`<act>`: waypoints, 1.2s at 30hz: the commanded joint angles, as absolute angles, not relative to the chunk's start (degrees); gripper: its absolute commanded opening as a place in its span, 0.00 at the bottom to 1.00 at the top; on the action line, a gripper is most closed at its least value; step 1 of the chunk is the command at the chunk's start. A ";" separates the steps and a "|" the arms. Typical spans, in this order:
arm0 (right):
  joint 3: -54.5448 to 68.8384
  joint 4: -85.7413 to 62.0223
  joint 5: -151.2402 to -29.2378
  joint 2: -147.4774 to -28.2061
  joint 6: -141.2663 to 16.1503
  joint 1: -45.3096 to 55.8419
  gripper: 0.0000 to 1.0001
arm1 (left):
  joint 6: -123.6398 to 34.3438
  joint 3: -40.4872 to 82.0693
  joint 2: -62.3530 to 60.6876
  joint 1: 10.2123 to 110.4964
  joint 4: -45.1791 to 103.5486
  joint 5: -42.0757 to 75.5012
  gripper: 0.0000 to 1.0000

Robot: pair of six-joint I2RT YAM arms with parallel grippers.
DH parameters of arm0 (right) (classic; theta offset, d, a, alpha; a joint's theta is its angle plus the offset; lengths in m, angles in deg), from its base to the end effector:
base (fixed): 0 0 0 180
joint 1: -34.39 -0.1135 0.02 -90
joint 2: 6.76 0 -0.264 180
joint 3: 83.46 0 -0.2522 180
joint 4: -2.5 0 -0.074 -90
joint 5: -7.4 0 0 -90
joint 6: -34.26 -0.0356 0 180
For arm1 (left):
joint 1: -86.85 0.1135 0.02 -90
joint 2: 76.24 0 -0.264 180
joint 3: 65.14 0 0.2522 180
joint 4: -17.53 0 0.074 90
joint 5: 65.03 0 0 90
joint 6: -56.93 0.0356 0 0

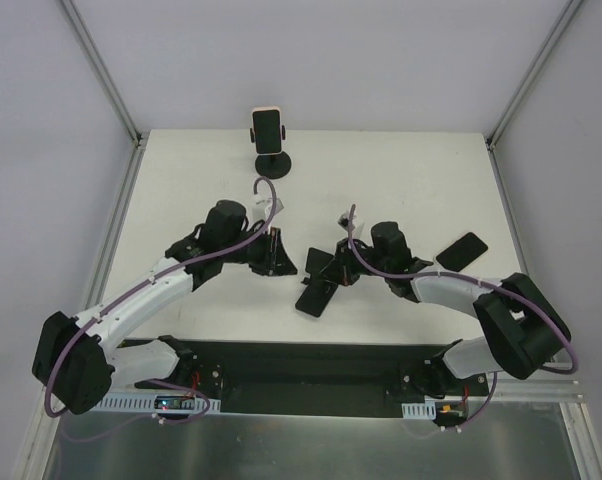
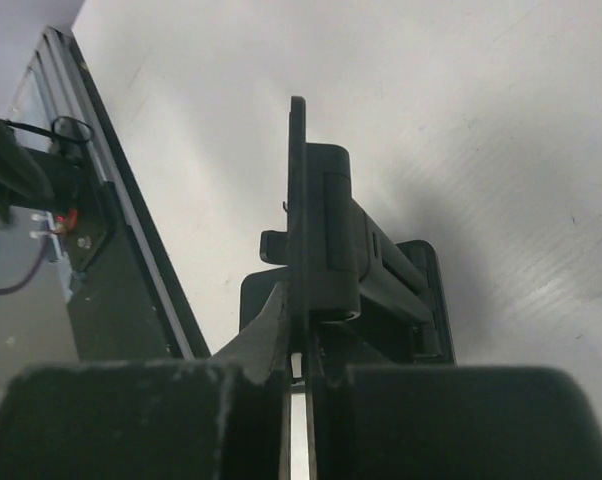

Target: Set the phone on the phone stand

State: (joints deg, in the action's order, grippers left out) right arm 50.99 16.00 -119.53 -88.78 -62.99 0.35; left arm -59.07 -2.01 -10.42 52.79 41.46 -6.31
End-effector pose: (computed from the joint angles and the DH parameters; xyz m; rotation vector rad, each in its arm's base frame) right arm 0.2205 0.1747 0.1851 -0.8951 1.8462 1.0938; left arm 0.2027 -0.1593 0.2957 0.5219 2.1189 -1.1856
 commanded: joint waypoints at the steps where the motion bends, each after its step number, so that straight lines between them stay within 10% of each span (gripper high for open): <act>1: 51.05 12.89 -110.91 -85.34 -54.18 -3.13 0.00 | -69.71 -12.34 -9.98 52.66 28.16 -14.92 0.03; 15: 58.08 25.99 -106.24 -83.49 -50.55 -5.77 0.00 | -90.01 -24.40 9.36 50.73 -6.67 -15.99 0.00; 36: 63.80 45.69 -123.19 -89.90 -77.18 -3.67 0.01 | -94.24 -25.98 25.19 51.08 2.02 -4.99 0.00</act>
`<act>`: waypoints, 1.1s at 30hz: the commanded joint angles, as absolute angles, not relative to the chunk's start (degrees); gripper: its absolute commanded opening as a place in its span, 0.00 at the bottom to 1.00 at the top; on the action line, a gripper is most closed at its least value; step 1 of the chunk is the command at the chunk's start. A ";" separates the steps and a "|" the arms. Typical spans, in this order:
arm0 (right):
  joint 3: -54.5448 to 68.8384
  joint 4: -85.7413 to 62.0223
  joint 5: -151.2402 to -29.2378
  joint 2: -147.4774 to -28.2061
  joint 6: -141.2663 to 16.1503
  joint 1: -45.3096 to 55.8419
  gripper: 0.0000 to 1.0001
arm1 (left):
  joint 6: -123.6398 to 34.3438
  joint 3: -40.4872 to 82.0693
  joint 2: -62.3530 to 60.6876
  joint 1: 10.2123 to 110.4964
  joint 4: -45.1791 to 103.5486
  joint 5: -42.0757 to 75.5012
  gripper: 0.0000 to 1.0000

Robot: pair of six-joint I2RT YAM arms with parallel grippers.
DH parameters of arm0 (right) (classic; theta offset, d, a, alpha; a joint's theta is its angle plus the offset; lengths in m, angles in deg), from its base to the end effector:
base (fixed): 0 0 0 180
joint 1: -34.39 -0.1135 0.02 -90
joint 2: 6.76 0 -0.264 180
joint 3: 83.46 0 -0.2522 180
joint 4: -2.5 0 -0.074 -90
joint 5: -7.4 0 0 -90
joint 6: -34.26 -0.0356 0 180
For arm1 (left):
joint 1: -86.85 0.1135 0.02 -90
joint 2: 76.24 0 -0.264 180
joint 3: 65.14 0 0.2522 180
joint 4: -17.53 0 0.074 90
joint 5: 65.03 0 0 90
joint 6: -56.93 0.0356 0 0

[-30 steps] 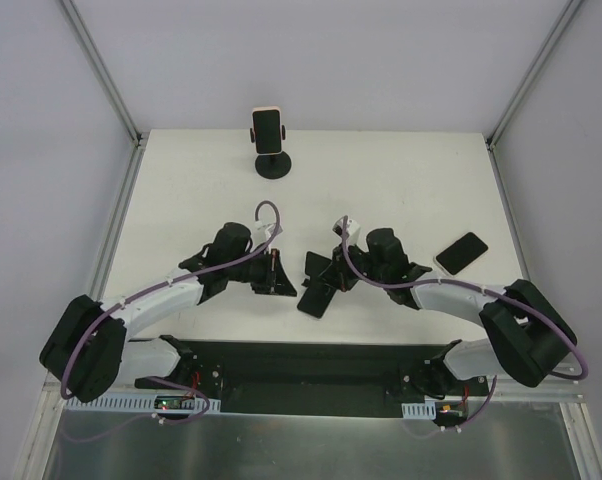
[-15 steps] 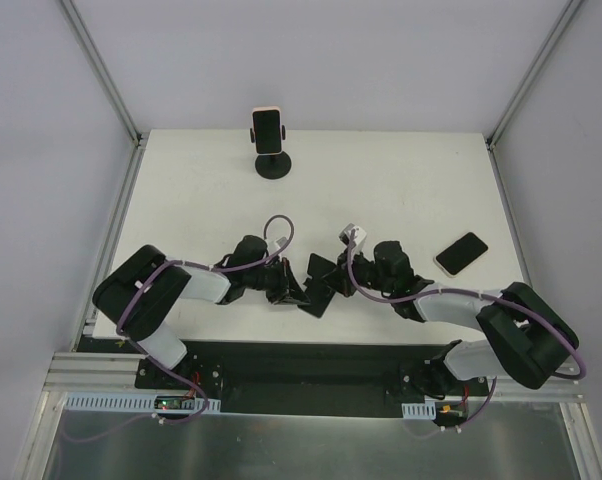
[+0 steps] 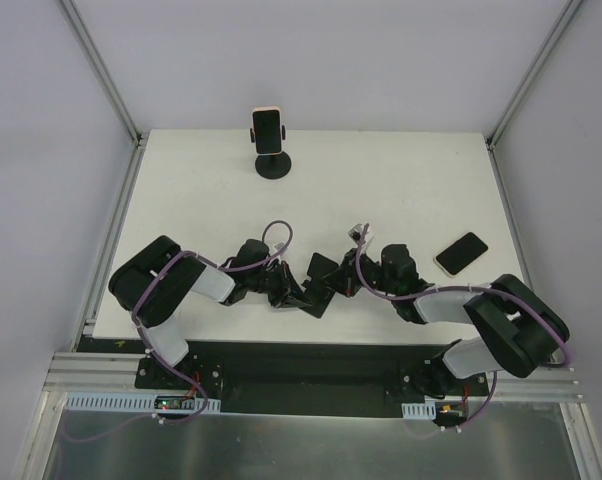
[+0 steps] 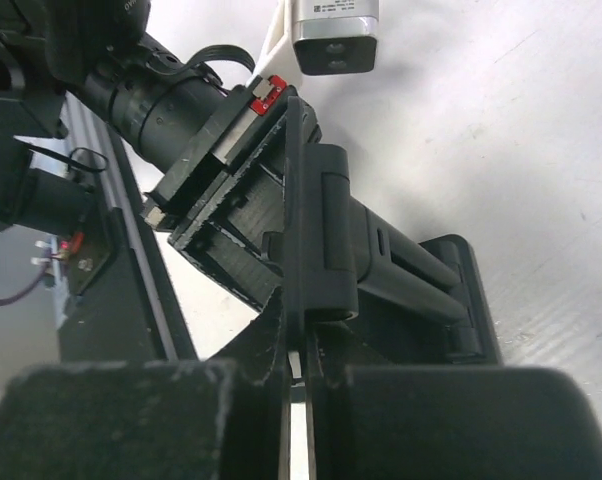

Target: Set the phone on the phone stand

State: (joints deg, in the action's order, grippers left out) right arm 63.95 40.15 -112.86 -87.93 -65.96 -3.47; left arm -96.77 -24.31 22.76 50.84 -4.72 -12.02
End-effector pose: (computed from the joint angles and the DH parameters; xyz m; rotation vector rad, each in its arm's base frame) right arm 0.1857 0.1671 0.1654 -0.8278 1.6676 1.0596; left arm 0.2117 -0.1803 0.0999 -0.1878 2.5839 -1.5471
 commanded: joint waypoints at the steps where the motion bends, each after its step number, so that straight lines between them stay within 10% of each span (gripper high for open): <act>1: 63.62 45.86 -124.16 -90.69 -79.02 -3.66 0.00 | -94.24 -25.89 25.27 51.08 2.02 -5.00 0.00; 6: 65.20 46.75 -124.18 -90.96 -82.64 -1.39 0.05 | -93.89 -25.36 25.45 51.17 2.20 -5.61 0.00; 11: 66.08 37.53 -112.69 -85.17 -83.51 -2.25 0.57 | -92.57 -25.18 20.80 51.17 1.67 -7.81 0.00; 14: 65.99 33.84 -106.19 -82.35 -86.75 -4.80 0.71 | -91.70 -26.06 14.75 51.26 1.14 -8.42 0.14; 22: 56.44 -7.35 -70.36 -67.06 -95.28 -17.19 0.81 | -87.21 -27.47 -5.36 53.36 12.64 -4.13 0.61; 33: 32.70 -44.82 -44.20 -75.28 -117.07 -34.07 0.94 | -72.54 -18.70 -23.59 60.84 33.92 -1.92 0.75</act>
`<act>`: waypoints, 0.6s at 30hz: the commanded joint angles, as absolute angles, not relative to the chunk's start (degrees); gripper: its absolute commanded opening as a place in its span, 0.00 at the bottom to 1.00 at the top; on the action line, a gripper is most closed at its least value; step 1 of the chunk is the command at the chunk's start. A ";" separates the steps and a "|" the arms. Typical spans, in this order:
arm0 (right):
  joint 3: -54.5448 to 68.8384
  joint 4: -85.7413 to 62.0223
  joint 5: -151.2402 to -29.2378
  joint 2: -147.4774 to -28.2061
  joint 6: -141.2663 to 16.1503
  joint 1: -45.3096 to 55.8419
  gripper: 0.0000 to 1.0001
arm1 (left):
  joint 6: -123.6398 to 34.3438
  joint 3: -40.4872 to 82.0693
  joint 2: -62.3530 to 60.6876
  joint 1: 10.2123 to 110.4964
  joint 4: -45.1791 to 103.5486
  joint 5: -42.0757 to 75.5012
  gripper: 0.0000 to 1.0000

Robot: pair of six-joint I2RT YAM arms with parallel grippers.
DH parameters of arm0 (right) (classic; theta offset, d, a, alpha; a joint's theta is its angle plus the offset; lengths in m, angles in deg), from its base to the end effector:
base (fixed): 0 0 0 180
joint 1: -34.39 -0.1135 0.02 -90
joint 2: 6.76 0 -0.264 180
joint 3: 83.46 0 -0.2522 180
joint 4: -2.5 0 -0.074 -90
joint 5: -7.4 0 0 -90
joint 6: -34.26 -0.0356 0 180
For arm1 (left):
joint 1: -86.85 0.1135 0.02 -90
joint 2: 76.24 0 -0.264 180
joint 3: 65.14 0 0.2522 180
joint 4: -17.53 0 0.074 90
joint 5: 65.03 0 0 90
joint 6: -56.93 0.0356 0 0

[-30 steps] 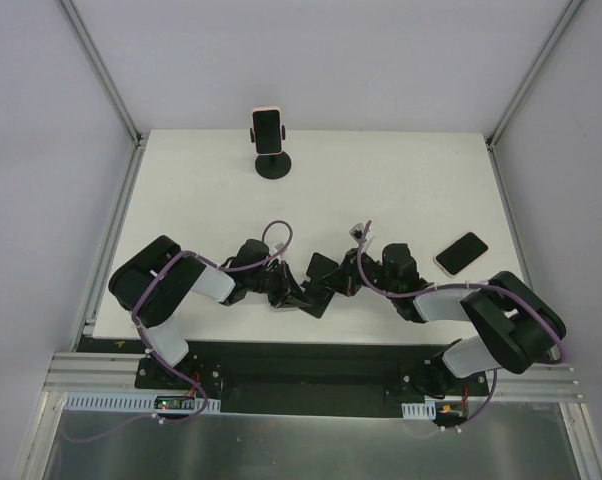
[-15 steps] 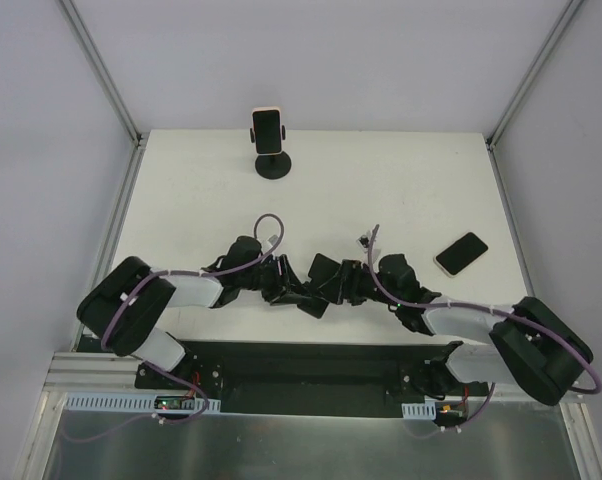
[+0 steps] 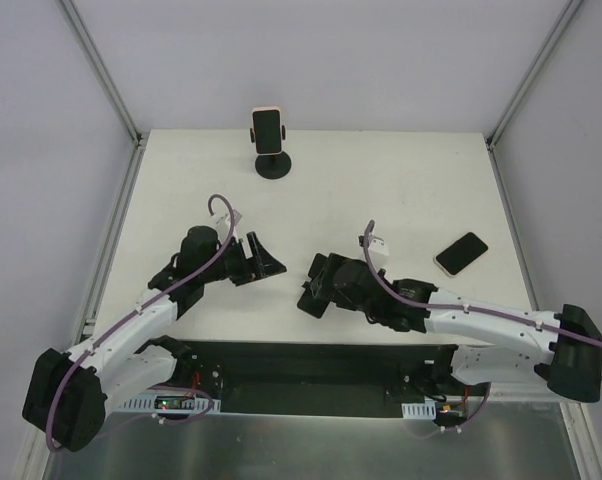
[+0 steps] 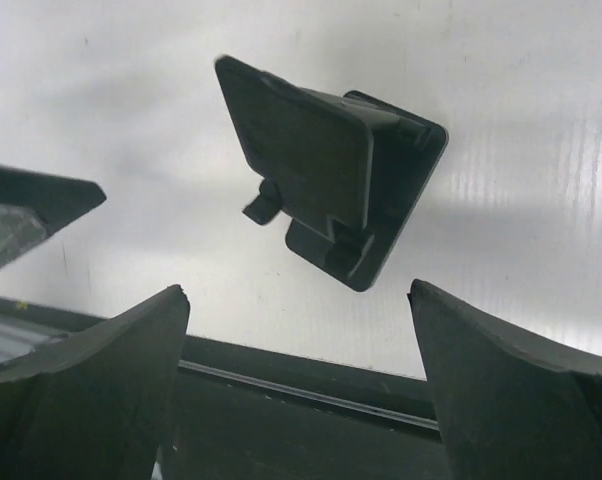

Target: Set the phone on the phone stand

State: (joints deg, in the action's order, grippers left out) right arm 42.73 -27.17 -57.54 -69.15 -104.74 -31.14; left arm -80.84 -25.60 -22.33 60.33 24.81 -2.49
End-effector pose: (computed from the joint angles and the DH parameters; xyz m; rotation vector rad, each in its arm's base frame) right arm 0.1092 0.2035 0.2440 -0.0826 2.2389 0.6411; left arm 0.1778 -0.1071 0.2253 -0.0451 2.1446 -1.2797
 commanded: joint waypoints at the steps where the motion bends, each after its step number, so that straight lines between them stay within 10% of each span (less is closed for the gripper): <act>1: 30.25 -47.97 -42.01 -77.32 -120.05 -34.51 0.96 | -70.36 -15.99 -23.59 60.84 35.32 -2.27 0.75; 18: 6.23 -69.72 -38.83 -101.15 -135.03 -34.43 0.96 | -52.23 10.05 -20.96 62.33 49.04 6.33 0.75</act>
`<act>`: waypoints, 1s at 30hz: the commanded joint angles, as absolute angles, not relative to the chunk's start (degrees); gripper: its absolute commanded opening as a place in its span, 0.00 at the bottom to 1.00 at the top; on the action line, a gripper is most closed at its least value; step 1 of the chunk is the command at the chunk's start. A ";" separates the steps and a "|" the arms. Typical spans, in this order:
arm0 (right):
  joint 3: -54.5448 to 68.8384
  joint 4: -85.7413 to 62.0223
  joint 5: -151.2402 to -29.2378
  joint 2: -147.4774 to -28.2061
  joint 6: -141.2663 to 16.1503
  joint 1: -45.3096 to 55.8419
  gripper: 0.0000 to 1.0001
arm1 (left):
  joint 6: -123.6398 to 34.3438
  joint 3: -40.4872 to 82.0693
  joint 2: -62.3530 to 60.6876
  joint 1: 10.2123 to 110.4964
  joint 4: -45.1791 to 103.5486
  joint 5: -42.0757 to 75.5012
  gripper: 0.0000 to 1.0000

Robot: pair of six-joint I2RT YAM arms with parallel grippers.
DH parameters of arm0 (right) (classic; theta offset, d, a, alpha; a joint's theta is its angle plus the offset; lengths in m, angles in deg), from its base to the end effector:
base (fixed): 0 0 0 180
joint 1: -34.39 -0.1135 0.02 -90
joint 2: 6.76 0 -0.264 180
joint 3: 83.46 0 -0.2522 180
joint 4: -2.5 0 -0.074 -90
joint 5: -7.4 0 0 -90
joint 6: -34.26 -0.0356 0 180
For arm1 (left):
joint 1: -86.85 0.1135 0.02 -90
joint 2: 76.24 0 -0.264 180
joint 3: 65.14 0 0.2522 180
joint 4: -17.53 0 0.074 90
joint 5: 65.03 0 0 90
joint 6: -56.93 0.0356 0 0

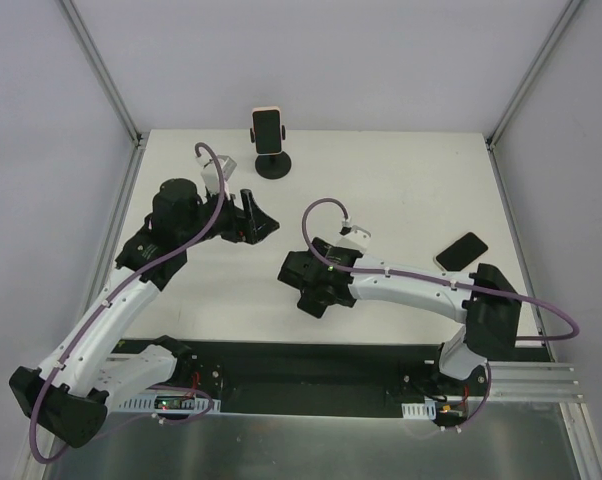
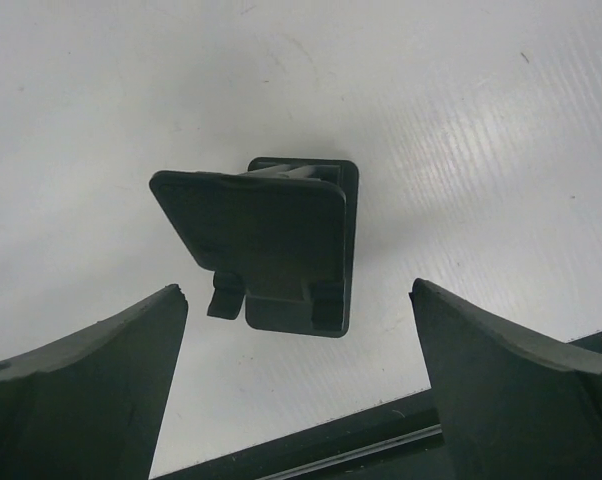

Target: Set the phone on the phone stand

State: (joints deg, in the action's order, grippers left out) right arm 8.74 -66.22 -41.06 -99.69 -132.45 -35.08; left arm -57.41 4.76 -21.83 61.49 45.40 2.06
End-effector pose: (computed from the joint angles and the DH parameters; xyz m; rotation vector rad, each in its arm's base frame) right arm 0.1318 0.2845 0.2579 0.2770 2.3577 0.0603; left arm 0.1872 -0.1041 0.3726 0.3185 1.8504 -0.9671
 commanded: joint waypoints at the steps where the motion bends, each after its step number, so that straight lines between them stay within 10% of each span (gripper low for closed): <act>1: 6.23 -69.19 -39.00 -101.59 -134.24 -34.16 0.96 | -51.53 12.06 -20.78 62.33 49.91 6.60 0.75; 21: 0.25 -68.83 -38.92 -109.85 -131.24 -31.35 0.99 | -46.87 7.60 -22.36 62.33 51.77 19.35 0.87; 30: 0.07 -70.68 -37.34 -110.91 -132.21 -31.09 0.74 | -46.69 7.07 -23.33 62.07 51.77 19.35 0.82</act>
